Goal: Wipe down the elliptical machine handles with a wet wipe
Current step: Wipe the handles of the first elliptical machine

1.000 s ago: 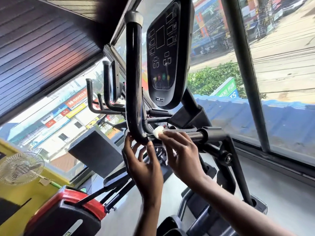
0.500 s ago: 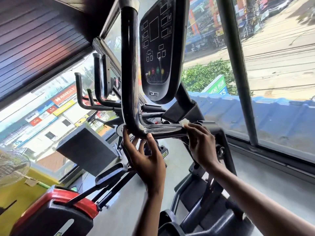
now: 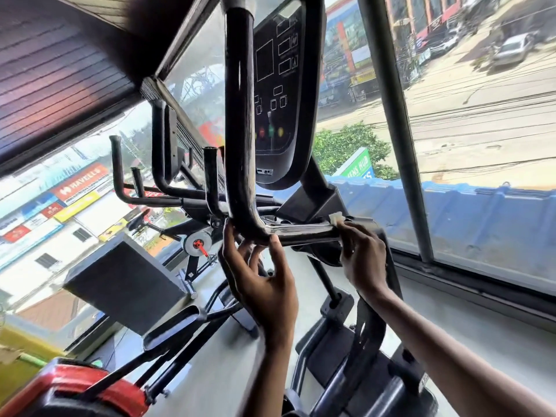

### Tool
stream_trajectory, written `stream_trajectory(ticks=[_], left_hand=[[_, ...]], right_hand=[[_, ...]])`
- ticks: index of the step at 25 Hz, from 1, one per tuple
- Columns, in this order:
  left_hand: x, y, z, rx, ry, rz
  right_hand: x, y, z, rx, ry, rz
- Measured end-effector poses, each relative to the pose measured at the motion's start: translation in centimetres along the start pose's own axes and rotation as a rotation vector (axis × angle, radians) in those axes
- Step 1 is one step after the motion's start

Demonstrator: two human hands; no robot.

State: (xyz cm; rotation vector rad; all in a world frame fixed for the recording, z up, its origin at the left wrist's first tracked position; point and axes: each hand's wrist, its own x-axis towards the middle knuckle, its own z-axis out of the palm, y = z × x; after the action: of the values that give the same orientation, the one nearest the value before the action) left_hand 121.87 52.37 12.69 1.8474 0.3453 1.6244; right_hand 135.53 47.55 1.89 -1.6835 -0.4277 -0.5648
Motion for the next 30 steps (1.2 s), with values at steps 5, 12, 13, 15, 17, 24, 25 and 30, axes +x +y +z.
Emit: stream_trajectory(ticks=[5,12,13,15,17,24,25,30], left_hand=[[0.4,-0.8,-0.9,-0.085,-0.063,-0.01],[0.9,-1.4,-1.6,-0.176,-0.103,-0.009],[0.9,-1.4,-1.6,-0.182,-0.103,-0.012],[0.8,-1.4,-1.5,-0.187,-0.107,-0.011],[0.9,-1.4,-1.5,-0.193,-0.109,-0.004],[0.7,-1.2,-1.4,-0.193,-0.109,-0.023],[0.7,-1.1,-1.5,-0.191,-0.11,-0.019],[1.0,-1.6,-2.1,-0.165,-0.178,-0.009]], right_hand=[[-1.5,-6.7,-0.5,0.057,0.031,-0.095],[-3.5,-7.8,0.1,0.036,0.139,-0.286],[-3.3,-6.0,0.6,-0.022,0.147,-0.237],[-2.7,-2.2,1.4,-0.125,0.105,-0.098],[-1.9,0.6,1.2,-0.211,0.045,-0.029],[-0.9,-1.5,1.1,-0.151,0.081,-0.041],[-0.7,-1.7,1.0,-0.119,0.073,-0.013],[-1.2,-8.1,-0.7,0.039,0.064,-0.123]])
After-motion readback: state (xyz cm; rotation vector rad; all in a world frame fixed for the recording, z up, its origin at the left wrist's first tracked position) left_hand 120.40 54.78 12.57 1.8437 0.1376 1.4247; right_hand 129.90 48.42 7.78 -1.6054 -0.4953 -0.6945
